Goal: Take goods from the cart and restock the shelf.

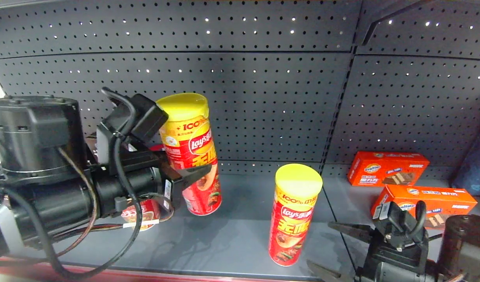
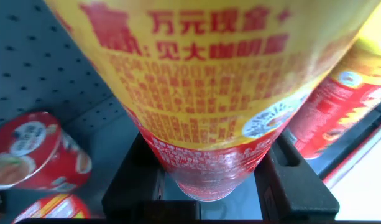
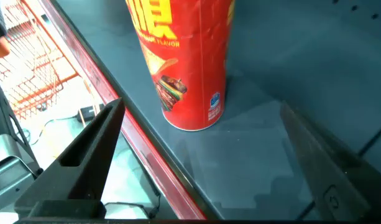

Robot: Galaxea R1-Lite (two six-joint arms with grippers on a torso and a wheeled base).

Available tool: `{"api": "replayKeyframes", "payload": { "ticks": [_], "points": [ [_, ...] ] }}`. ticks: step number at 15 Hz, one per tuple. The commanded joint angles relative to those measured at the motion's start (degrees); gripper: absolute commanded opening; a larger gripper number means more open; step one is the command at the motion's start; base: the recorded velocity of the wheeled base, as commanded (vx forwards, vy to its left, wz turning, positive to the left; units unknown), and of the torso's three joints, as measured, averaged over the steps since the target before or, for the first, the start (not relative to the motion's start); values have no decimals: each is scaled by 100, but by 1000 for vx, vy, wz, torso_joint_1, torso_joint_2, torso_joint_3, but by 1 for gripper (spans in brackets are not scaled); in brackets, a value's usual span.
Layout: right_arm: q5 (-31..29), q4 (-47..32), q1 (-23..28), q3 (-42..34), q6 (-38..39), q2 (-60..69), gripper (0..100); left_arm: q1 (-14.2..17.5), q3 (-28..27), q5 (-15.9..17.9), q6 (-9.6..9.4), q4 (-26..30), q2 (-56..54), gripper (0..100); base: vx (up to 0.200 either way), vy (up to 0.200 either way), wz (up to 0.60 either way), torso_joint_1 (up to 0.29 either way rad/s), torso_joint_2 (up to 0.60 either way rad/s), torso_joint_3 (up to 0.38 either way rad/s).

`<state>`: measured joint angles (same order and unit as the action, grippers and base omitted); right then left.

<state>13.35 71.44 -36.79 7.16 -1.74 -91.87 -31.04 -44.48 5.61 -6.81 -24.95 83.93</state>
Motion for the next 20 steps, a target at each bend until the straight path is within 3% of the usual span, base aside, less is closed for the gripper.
{"api": "replayKeyframes", "payload": {
  "ticks": [1,5,8,11,12,19,20],
  "points": [
    [1,11,76,-100,-10,240,100,-25,-263,116,13,-1,642,0,0,0,0,0,0,0],
    [19,-7,111,-171,-10,345,100,-34,-851,345,22,-493,1635,0,0,0,0,0,0,0],
    [27,-7,120,-144,-10,336,100,-25,-1229,371,22,-537,2162,0,0,0,0,0,0,0],
    [27,11,225,-153,-1,345,100,45,-1432,1311,57,-1126,2699,0,0,0,0,0,0,0],
    [27,11,234,-144,-1,345,100,45,-1440,1487,57,-1310,2839,0,0,0,0,0,0,0],
    [36,11,234,-127,-1,327,100,54,-2003,1786,22,-1301,3525,0,0,0,0,0,0,0],
    [27,11,234,-136,-1,327,100,45,-2372,1918,13,-1266,3744,0,0,0,0,0,0,0]
  ]
}}
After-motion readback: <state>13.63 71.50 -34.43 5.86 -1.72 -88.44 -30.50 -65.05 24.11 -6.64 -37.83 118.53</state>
